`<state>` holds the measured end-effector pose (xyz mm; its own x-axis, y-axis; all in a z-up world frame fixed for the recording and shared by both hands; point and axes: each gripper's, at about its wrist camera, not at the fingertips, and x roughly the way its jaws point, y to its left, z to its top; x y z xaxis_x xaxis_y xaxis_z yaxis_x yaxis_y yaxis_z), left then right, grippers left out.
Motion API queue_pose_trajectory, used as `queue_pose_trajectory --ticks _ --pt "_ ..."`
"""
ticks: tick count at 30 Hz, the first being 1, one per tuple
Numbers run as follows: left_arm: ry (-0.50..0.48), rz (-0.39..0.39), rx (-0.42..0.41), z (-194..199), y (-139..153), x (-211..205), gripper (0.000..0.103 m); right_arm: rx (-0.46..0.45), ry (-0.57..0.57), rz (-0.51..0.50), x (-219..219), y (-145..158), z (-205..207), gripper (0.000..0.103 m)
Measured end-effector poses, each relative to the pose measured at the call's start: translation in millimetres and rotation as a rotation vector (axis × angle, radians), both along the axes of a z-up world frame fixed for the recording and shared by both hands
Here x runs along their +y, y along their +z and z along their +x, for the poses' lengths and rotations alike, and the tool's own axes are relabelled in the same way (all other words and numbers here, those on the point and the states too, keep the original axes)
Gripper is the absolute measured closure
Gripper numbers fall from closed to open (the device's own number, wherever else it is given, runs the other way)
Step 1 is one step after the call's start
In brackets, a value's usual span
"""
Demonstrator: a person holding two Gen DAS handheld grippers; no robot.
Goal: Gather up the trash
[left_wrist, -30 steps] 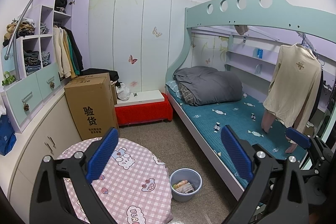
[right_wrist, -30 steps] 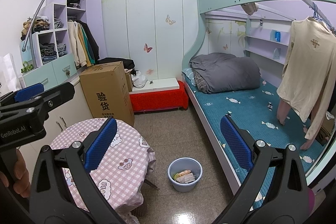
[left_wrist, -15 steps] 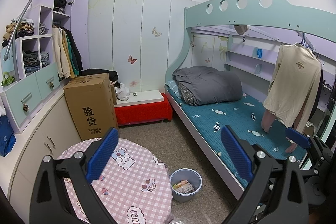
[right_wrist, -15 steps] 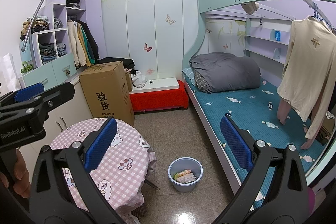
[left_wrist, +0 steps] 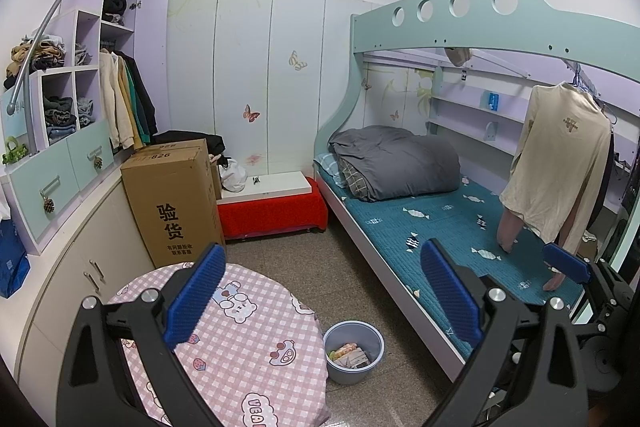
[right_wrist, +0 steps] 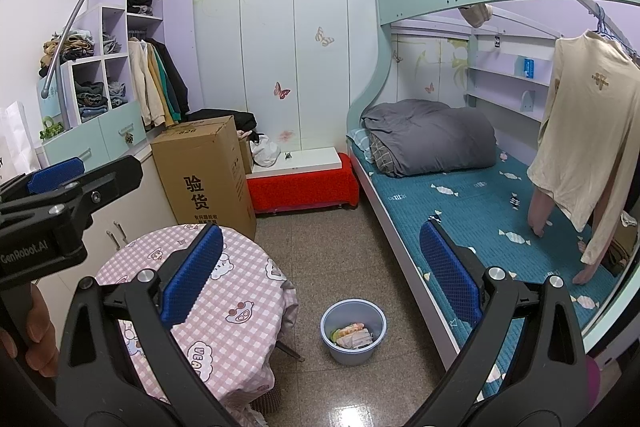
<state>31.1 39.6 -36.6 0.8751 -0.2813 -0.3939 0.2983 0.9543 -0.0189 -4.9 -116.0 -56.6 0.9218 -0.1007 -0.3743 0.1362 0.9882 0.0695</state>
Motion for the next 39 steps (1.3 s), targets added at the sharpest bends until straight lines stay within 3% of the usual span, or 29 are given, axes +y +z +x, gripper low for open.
queue_pose_trajectory --ticks 39 --pt "-0.004 0.0 0.009 3.7 -8.6 -3.9 0.007 0.024 0.008 0.001 1.1 -7.3 9.7 0.006"
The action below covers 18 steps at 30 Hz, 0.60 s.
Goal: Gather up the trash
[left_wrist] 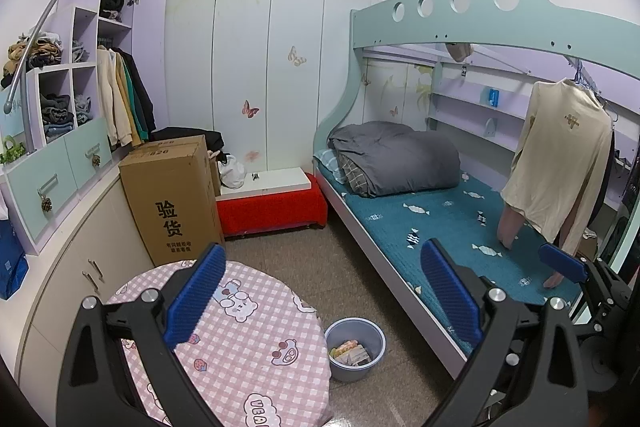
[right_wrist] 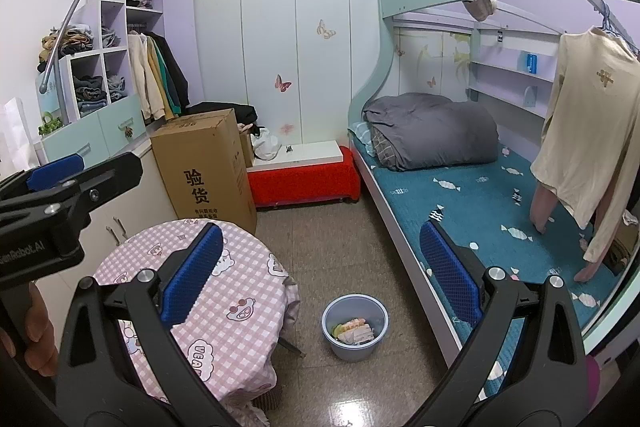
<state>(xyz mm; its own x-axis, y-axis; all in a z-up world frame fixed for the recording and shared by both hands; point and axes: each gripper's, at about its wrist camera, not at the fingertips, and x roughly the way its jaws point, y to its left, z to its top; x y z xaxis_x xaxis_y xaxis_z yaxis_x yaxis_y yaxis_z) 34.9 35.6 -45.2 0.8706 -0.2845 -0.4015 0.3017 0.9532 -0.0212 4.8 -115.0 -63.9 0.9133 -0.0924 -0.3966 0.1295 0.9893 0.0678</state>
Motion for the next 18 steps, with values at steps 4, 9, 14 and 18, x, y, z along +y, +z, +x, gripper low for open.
queue_pose_trajectory --ticks 4,9,14,18 --pt "0.0 -0.001 0.007 4.4 -8.5 -0.5 0.007 0.001 0.0 0.0 0.1 -0.4 0.6 0.006" --pt "-0.002 0.002 0.017 6.8 -12.3 4.4 0.007 0.012 0.003 0.003 -2.1 -3.7 5.3 0.006" --pt "-0.003 0.004 0.022 8.0 -13.0 6.7 0.007 0.018 0.006 0.005 -3.3 -5.5 8.2 0.006" --pt "-0.004 0.006 0.024 8.1 -13.2 7.4 0.007 0.019 0.005 0.007 -4.4 -5.2 9.7 0.006"
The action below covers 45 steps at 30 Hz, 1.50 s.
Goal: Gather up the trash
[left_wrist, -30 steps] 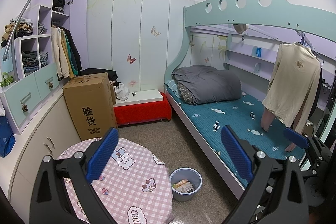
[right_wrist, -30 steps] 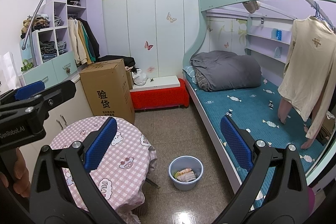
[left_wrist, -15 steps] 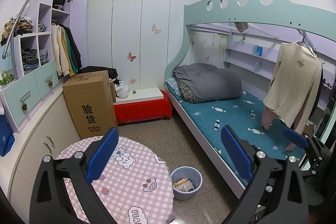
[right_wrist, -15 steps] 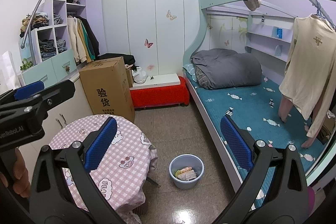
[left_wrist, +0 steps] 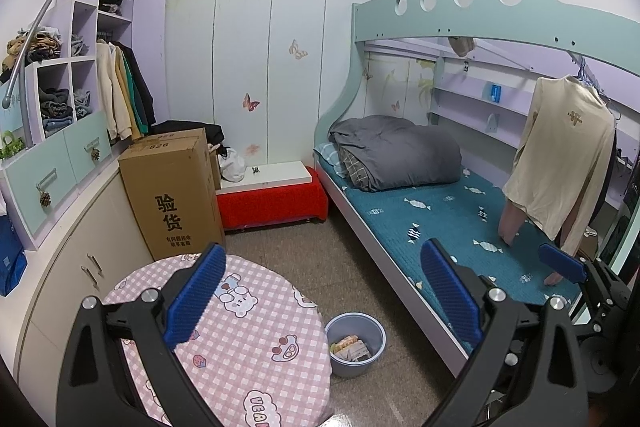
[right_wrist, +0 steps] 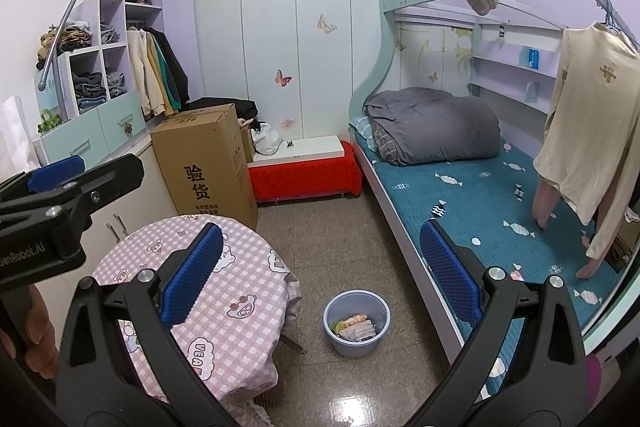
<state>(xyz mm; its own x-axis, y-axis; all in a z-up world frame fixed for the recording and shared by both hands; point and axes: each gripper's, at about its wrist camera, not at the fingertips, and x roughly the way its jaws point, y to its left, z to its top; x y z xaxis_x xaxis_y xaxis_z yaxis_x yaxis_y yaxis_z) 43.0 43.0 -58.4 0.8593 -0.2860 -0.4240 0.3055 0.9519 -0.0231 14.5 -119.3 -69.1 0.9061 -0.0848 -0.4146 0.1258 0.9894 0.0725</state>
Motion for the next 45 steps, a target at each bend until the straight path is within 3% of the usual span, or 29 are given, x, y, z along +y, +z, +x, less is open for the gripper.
queue_pose_trajectory --ticks 45 --pt "-0.003 0.007 0.005 6.4 1.9 1.4 0.007 0.009 0.003 0.003 -3.3 0.4 5.0 0.006"
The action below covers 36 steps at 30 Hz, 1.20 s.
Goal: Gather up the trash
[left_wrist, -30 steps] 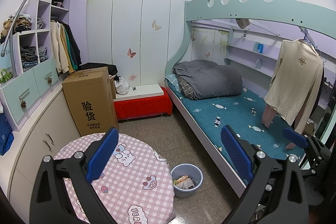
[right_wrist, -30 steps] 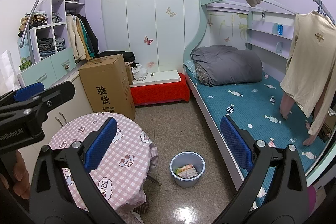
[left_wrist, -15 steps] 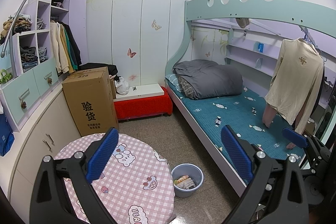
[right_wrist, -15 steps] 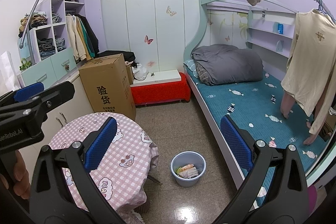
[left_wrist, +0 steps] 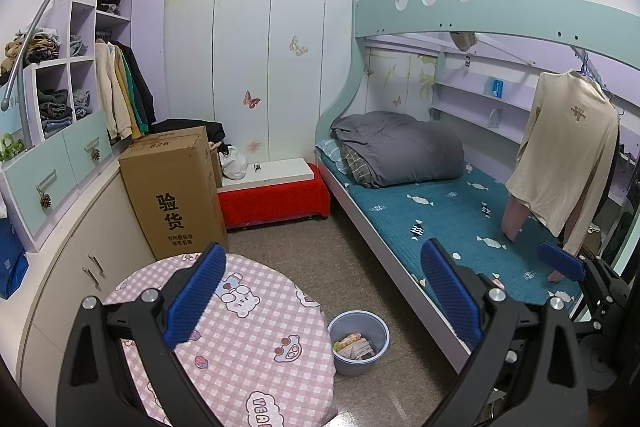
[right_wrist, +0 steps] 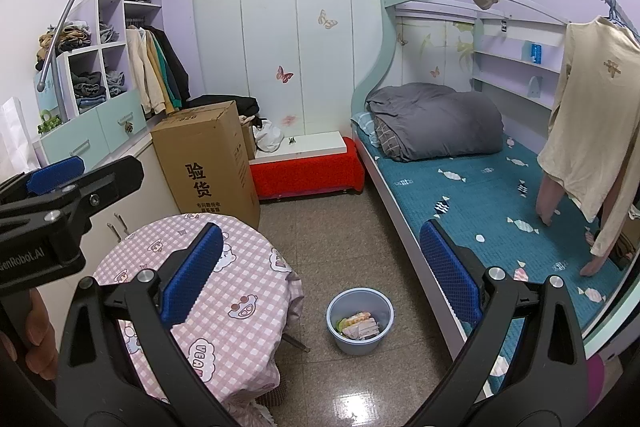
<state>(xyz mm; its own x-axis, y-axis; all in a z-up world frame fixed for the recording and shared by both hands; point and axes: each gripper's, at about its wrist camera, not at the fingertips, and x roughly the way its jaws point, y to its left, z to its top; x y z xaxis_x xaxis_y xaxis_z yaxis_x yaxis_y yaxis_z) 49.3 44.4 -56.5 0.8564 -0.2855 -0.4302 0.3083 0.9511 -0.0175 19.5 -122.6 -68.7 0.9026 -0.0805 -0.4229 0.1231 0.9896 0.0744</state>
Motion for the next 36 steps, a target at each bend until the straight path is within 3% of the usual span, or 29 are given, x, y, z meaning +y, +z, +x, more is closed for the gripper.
queue_pose_trajectory --ticks 11,27,36 --pt "0.016 0.019 -0.006 -2.0 -2.5 10.9 0.007 -0.004 0.008 0.006 6.0 -0.7 3.5 0.006" --pt "0.05 0.039 -0.007 -1.0 27.6 17.1 0.007 -0.022 0.013 0.007 8.3 13.5 -1.9 0.006" --pt "0.043 0.037 -0.003 0.6 28.9 16.3 0.007 -0.017 0.013 0.007 6.2 14.5 -1.0 0.006"
